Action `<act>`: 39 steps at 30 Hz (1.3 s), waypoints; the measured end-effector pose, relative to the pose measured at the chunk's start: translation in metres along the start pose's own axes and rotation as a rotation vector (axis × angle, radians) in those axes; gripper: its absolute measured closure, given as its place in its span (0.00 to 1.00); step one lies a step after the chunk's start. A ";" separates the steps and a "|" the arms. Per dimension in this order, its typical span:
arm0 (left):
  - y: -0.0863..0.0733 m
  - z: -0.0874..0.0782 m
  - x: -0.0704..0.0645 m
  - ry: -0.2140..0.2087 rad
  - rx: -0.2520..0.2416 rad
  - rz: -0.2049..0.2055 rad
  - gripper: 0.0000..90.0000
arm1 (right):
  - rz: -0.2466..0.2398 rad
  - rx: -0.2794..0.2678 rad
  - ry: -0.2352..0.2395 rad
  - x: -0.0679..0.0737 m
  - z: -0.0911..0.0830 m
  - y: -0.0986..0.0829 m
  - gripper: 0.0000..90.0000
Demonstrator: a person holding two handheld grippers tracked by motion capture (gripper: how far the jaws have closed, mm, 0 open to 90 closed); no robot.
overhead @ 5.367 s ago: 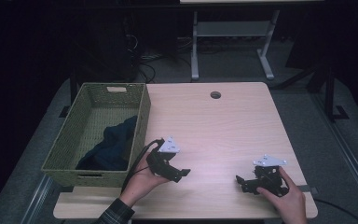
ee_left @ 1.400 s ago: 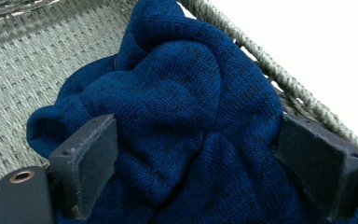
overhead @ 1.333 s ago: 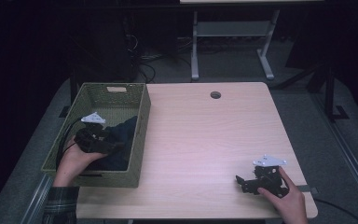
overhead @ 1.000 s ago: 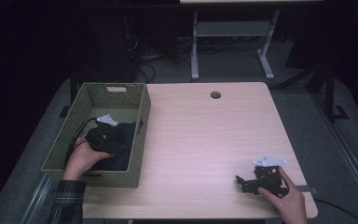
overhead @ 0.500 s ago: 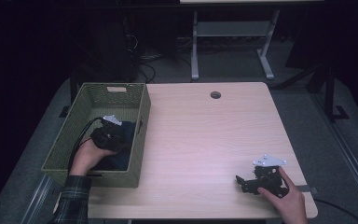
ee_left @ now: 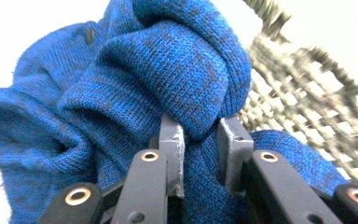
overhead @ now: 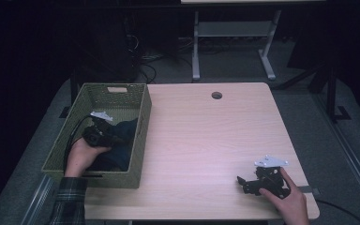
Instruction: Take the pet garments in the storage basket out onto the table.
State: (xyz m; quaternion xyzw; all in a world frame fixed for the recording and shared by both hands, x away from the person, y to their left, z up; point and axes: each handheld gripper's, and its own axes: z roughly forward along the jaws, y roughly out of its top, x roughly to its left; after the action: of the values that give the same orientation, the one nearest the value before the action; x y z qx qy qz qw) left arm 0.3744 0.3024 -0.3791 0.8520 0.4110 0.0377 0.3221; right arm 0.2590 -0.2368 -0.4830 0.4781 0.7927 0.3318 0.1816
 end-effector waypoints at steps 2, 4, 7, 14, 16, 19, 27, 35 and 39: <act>0.000 -0.010 0.000 0.009 -0.042 -0.008 0.83 | 0.001 0.000 0.000 0.000 0.000 0.000 0.00; 0.000 -0.020 0.000 0.026 -0.083 -0.014 0.83 | 0.000 0.000 0.000 0.000 0.000 0.000 0.00; 0.000 -0.035 -0.001 0.057 -0.146 -0.032 0.83 | 0.001 0.000 0.000 0.000 0.000 0.000 0.00; 0.005 -0.064 -0.005 0.060 -0.275 -0.048 0.84 | 0.000 0.000 0.000 0.000 0.000 0.000 0.00; 0.008 -0.072 -0.007 0.064 -0.305 -0.046 0.84 | -0.002 0.001 0.000 0.000 0.000 0.000 0.00; 0.015 -0.081 -0.008 0.066 -0.332 -0.039 0.84 | -0.002 0.001 0.000 0.000 0.000 0.000 0.00; 0.035 -0.102 -0.015 0.060 -0.394 -0.017 0.84 | -0.001 0.000 0.000 0.000 0.000 0.000 0.00; 0.057 -0.118 -0.027 0.038 -0.445 0.022 0.84 | -0.001 0.000 0.000 0.000 0.000 0.000 0.00; 0.069 -0.124 -0.036 0.030 -0.465 0.047 0.84 | -0.002 0.000 0.000 0.000 0.000 0.000 0.00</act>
State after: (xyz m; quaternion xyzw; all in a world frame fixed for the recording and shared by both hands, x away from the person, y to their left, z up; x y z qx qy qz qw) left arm 0.3568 0.3088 -0.2336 0.7637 0.3760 0.1515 0.5025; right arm 0.2591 -0.2369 -0.4830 0.4775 0.7931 0.3315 0.1818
